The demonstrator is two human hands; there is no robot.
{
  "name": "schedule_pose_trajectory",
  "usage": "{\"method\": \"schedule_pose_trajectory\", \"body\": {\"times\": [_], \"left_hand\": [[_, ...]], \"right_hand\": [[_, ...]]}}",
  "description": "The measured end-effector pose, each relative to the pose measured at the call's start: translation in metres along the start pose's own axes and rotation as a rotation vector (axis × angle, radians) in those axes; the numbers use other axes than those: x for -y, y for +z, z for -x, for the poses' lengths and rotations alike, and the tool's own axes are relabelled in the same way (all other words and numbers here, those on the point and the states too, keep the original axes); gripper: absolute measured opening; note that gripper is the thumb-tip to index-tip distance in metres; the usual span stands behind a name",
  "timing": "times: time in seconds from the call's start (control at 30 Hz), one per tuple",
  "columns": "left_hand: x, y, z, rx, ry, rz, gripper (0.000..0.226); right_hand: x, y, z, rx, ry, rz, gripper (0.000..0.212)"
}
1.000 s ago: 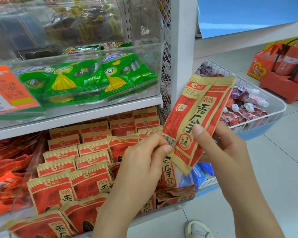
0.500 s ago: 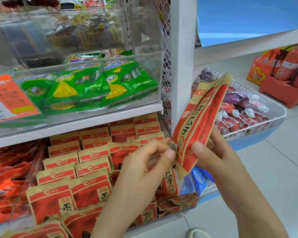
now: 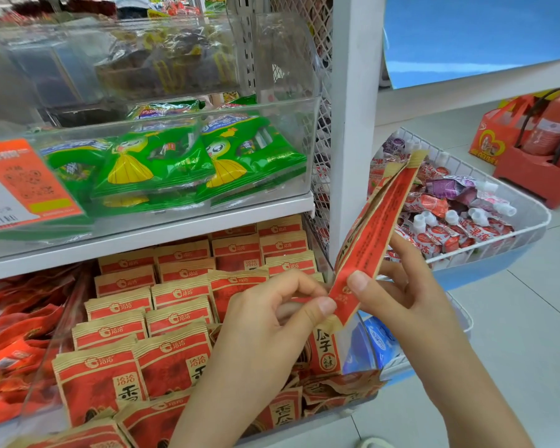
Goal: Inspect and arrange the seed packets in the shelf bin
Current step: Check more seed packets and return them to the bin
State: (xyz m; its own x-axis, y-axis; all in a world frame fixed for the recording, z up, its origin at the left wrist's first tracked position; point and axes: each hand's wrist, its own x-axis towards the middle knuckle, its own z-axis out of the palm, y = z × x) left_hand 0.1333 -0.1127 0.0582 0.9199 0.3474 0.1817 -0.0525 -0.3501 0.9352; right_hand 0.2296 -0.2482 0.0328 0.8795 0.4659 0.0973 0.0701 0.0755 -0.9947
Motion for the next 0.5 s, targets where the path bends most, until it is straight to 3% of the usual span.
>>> {"method": "schedule_pose_trajectory", "body": {"times": [0.13, 0.37, 0.5], "left_hand": [[0.0001, -0.0008, -0.0013, -0.015, -0.014, -0.021, 0.016], [0.0029, -0.0011, -0.0004, -0.001, -0.025, -0.035, 0.008], [0.0040, -0.0028, 0.0009, 0.094, -0.091, 0.133, 0.022]], "right_hand": [[-0.0010, 0.0019, -0.0009, 0.002, 0.004, -0.009, 0.081], [-0.0020, -0.0008, -0.0020, -0.003, 0.006, 0.012, 0.081], [0.0020, -0.0040, -0.0004, 0.047, -0.002, 0.011, 0.085]]}}
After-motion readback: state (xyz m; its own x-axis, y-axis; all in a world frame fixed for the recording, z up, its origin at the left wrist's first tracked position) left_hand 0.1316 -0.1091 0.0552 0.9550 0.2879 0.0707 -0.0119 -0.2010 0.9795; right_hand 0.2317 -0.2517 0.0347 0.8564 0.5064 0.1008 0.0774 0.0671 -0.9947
